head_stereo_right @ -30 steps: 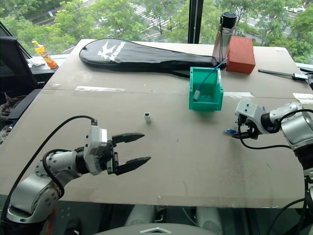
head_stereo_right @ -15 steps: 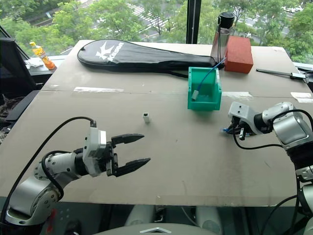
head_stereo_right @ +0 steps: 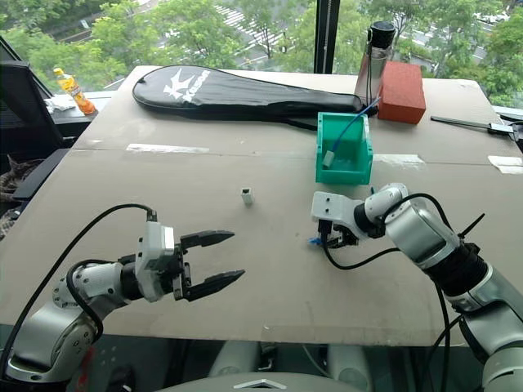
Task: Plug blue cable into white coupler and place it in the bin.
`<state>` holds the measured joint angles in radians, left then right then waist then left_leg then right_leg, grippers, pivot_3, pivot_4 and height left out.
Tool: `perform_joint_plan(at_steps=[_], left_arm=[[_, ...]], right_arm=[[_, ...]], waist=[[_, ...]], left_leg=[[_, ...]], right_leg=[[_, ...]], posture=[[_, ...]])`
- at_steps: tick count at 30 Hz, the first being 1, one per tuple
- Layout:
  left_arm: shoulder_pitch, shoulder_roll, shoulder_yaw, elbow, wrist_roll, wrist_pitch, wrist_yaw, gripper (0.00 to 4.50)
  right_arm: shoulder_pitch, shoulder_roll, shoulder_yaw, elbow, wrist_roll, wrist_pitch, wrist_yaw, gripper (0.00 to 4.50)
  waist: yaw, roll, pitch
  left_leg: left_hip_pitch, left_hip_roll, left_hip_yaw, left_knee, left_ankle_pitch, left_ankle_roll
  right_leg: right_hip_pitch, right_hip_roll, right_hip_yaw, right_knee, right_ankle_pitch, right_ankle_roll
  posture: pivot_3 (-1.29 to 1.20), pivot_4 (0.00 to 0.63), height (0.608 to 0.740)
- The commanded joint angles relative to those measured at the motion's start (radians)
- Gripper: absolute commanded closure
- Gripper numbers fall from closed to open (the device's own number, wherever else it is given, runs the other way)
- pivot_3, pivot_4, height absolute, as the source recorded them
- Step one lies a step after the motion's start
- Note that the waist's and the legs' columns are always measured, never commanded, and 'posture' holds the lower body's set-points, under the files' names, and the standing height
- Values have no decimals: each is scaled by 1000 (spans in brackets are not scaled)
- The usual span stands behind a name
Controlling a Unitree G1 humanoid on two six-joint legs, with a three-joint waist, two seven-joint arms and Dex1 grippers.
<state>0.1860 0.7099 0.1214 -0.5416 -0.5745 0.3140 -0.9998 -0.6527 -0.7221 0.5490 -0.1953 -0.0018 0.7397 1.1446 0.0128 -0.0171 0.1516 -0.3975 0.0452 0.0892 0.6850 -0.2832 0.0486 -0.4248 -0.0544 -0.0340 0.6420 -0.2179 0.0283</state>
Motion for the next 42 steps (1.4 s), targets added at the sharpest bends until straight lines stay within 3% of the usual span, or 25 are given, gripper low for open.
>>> perform_joint_plan(at_steps=[1, 4, 9, 13, 19, 23, 26, 41, 42], left_arm=[[11, 7, 26, -7, 4, -38, -12, 382], [4, 4, 17, 11, 10, -51, -19, 382], [-73, 16, -50, 92, 69, -92, -71, 382], [-201, 4, -149, 223, 149, -148, -126, 382], [-446, -86, -294, 497, 250, -246, -216, 382], [-578, -161, -363, 650, 306, -297, -252, 382], [-638, -210, -407, 738, 352, -335, -260, 382], [-743, -376, -498, 923, 500, -397, -187, 382], [-747, -382, -501, 935, 506, -403, -186, 929]], right_arm=[[18, -22, -63, -21, 19, -1, -7, 1472], [69, 1, -216, -119, 145, 74, -20, 192], [333, 15, -545, -385, 354, 114, -76, 192], [613, 120, -785, -538, 492, 9, -134, 192], [977, 223, -951, -677, 500, -223, -186, 192], [1167, 260, -1014, -669, 447, -406, -172, 192], [1230, 251, -1041, -631, 421, -493, -167, 192], [1299, 138, -1029, -589, 453, -547, -168, 192], [1299, 134, -1026, -591, 453, -546, -172, 128]], waist=[[0, 0, 0], [0, 0, 0], [7, 0, 0], [9, 0, 0], [3, -1, -1], [-2, -3, -2], [-1, -3, -3], [3, -3, -3], [3, -3, -3]], left_leg=[[0, 0, 0, 0, 0, 0], [-1, 0, 0, 0, 2, -3], [-2, 0, -3, -1, 0, -1], [-2, 0, -3, -1, 0, 0], [1, -3, -3, 0, 0, 0], [2, -4, -3, 1, 0, 1], [2, -4, -3, 1, 0, 1], [1, -4, -4, 1, 0, 1], [1, -4, -4, 1, 0, 1]], right_leg=[[0, 0, -1, 0, 0, 0], [0, 0, -1, -1, 0, 0], [0, 0, -3, -1, 0, 0], [1, 1, -4, -1, 0, 1], [4, 2, -2, 0, 0, 1], [4, 3, -1, 0, -2, 4], [4, 3, 0, 0, -2, 4], [4, 2, 0, 0, 0, 1], [4, 2, 0, 0, 0, 1]], posture=[[0, 150, 740], [0, 150, 740], [0, 150, 740], [0, 150, 740], [0, 150, 740], [0, 150, 740], [0, 150, 740], [0, 150, 740], [0, 150, 740]])
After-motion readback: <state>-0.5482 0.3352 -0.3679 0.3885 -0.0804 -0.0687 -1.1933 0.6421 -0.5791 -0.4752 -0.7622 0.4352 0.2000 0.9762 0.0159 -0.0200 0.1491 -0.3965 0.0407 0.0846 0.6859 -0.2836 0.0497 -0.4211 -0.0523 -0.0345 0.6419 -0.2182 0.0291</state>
